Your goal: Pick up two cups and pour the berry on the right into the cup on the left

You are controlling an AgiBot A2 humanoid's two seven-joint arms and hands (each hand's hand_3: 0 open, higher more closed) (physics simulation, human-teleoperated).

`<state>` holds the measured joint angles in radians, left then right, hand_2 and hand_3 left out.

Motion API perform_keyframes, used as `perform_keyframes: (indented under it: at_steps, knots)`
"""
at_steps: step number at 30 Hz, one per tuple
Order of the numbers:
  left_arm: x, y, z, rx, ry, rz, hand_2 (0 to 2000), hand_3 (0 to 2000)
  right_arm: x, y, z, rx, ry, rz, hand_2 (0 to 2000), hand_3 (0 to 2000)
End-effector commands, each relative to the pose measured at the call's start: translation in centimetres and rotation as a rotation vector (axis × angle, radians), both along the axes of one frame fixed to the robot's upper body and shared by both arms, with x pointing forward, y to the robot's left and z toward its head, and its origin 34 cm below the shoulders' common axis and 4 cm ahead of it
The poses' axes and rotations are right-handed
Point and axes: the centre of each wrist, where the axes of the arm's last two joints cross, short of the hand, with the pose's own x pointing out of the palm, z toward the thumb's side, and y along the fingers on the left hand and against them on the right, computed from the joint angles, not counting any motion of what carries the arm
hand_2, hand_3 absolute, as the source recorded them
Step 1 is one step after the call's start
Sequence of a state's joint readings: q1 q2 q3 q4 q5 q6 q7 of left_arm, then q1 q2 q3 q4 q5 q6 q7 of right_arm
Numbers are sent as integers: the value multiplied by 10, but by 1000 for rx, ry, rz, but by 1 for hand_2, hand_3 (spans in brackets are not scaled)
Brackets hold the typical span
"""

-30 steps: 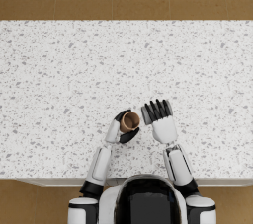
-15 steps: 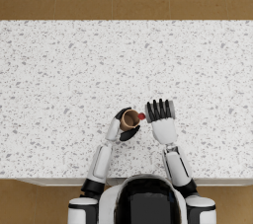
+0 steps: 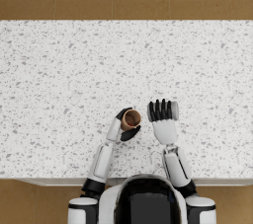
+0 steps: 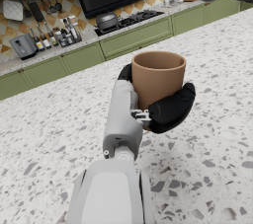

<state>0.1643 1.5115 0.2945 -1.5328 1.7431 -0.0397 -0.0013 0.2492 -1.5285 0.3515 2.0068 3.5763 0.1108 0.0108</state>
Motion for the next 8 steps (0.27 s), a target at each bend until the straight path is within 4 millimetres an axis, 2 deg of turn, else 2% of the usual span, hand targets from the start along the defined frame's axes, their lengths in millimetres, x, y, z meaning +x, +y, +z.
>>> perform_keyframes:
  at_steps: [1, 8]
  knots:
    - [0, 0, 0, 0, 0, 0, 2000, 1280, 0, 0, 0, 0, 0, 0, 2000, 1280]
    - [0, 0, 0, 0, 0, 0, 2000, 1280, 0, 0, 0, -1, 1, -1, 2000, 1280]
